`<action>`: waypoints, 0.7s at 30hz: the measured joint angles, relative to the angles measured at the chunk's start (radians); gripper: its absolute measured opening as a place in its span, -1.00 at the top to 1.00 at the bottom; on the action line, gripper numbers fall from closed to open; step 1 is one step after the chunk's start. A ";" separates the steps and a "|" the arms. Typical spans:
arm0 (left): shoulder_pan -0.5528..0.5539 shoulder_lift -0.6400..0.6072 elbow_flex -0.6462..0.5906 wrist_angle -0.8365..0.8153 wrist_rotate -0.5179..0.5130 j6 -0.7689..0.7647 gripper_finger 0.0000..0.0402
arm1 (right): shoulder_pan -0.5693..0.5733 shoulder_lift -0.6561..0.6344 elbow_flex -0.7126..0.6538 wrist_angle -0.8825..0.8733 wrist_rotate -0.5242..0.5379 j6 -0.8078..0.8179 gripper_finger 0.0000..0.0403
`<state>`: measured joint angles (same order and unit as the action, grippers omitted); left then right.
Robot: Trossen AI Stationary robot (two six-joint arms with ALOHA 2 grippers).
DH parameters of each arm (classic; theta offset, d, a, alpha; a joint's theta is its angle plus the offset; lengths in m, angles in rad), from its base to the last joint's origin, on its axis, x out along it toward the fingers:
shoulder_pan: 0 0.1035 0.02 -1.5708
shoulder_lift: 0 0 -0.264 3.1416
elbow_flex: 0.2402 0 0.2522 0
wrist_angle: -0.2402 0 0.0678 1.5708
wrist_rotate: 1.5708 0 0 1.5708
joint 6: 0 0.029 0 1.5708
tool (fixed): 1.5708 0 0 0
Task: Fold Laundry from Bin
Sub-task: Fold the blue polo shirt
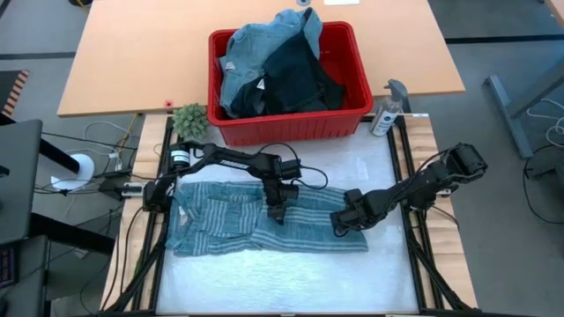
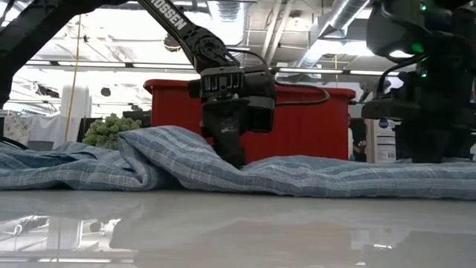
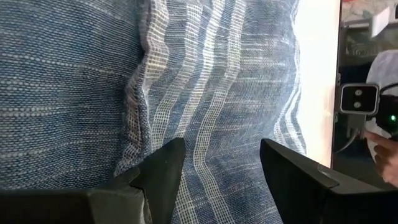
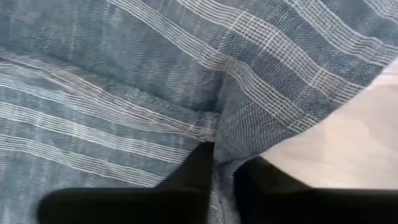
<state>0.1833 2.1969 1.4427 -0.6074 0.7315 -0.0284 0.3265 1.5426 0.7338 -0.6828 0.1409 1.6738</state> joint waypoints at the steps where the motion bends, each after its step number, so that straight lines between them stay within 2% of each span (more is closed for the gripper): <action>1: 0.000 0.001 0.006 -0.004 0.004 -0.007 -0.07 | -0.002 -0.005 0.000 -0.001 0.001 -0.004 0.82; 3: 0.005 0.002 0.025 -0.011 0.025 -0.024 -0.07 | 0.000 -0.013 0.000 -0.001 0.004 -0.010 0.90; 9: 0.012 0.013 0.154 -0.068 0.035 -0.085 -0.07 | 0.027 -0.058 -0.005 -0.049 0.030 0.052 0.90; 21: 0.008 0.007 0.594 -0.347 0.084 -0.097 -0.07 | 0.101 -0.216 -0.005 -0.265 0.061 0.193 0.90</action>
<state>0.1912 2.2040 2.0363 -0.9541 0.8151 -0.1249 0.4274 1.3264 0.7288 -0.9481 0.2017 1.8671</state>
